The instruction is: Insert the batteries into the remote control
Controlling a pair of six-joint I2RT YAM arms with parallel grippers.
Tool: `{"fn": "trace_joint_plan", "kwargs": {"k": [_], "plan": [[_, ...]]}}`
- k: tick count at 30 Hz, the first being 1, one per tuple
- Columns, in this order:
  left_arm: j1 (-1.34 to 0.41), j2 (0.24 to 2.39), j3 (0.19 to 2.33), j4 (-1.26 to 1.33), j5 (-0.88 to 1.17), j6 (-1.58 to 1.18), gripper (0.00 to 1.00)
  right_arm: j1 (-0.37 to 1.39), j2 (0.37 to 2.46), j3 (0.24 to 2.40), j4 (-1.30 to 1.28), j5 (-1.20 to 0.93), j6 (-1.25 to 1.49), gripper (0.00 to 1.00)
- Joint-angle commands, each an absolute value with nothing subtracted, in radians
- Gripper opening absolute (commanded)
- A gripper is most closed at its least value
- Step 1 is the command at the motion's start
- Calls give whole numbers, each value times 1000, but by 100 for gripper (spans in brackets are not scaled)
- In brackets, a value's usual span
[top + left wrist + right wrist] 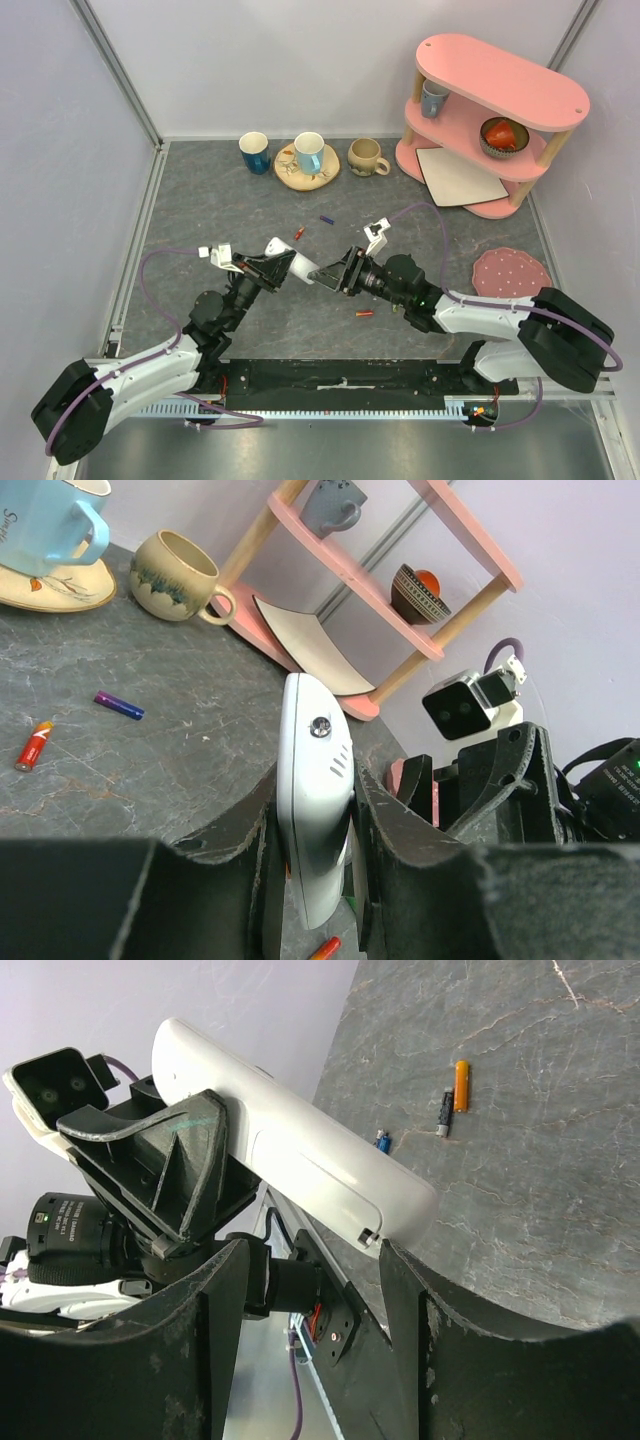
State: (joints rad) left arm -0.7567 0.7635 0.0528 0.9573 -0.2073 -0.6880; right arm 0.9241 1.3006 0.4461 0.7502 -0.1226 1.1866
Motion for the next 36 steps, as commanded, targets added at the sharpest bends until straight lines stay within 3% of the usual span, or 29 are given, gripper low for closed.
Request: {"fn": "trace_joint_plan", "kwargs": {"k": [1,19,25,36], "plan": [[-767,759,75,985,-204,-695,2,917,1327,486,824,-113,1201,63],[-779,747,78,986,-167,-690,2,917,1379,508,861,-123,1232,62],[-787,765,77,991,-156,-713,2,917,1419,505,951,-150,1276,56],[-798,746,98,908,-186,-677,2,917,1414,512,963,-161,1285,54]]}}
